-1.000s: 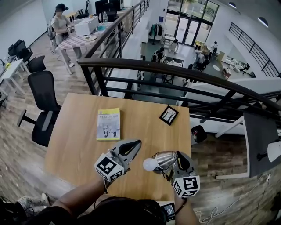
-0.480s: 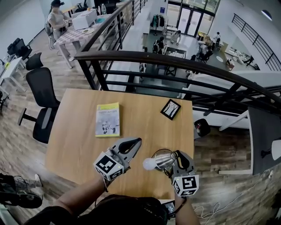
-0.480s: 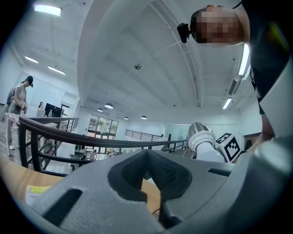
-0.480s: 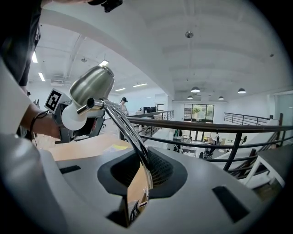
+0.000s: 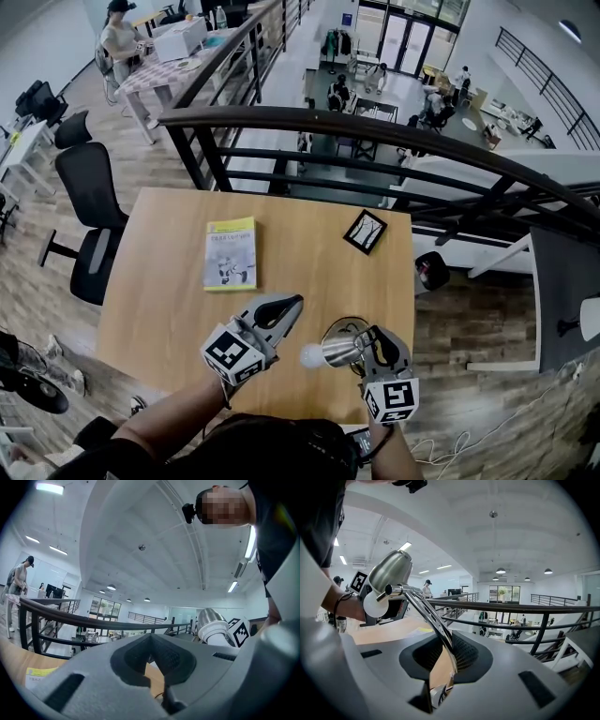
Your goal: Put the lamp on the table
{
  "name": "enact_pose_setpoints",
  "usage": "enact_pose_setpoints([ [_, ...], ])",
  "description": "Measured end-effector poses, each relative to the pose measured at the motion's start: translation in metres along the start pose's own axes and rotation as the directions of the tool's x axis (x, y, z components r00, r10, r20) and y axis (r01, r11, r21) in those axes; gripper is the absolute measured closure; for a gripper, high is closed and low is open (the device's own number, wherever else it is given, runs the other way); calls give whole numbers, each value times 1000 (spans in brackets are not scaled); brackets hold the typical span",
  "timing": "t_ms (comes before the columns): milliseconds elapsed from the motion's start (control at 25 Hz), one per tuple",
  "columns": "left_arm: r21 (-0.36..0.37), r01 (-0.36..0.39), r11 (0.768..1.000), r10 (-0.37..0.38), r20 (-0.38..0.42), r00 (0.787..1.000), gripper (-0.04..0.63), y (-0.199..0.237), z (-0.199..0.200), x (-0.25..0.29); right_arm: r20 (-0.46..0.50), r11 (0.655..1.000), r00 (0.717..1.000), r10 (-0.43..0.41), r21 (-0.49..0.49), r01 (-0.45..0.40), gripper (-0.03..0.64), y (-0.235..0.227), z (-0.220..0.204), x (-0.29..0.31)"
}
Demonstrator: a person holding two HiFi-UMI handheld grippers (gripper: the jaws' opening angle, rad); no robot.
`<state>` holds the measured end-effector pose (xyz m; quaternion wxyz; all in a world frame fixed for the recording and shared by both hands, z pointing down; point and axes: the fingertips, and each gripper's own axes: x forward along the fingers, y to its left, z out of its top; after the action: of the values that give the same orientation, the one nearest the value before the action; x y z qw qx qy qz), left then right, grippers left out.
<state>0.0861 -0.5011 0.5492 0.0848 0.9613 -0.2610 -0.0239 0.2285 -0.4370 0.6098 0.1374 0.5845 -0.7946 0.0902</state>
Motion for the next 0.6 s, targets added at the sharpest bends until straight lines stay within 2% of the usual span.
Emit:
enact_pose_setpoints([
  [400,16,5,1000,-6,6,1000,588,-10,11,-14,-18,1000,1000,-5,-4,5,546,14,-6,-9],
  [600,18,0,1000,0,15,1000,588,-17,13,-26,-13,999,1000,-16,-35,15,545,20,-13,-15],
])
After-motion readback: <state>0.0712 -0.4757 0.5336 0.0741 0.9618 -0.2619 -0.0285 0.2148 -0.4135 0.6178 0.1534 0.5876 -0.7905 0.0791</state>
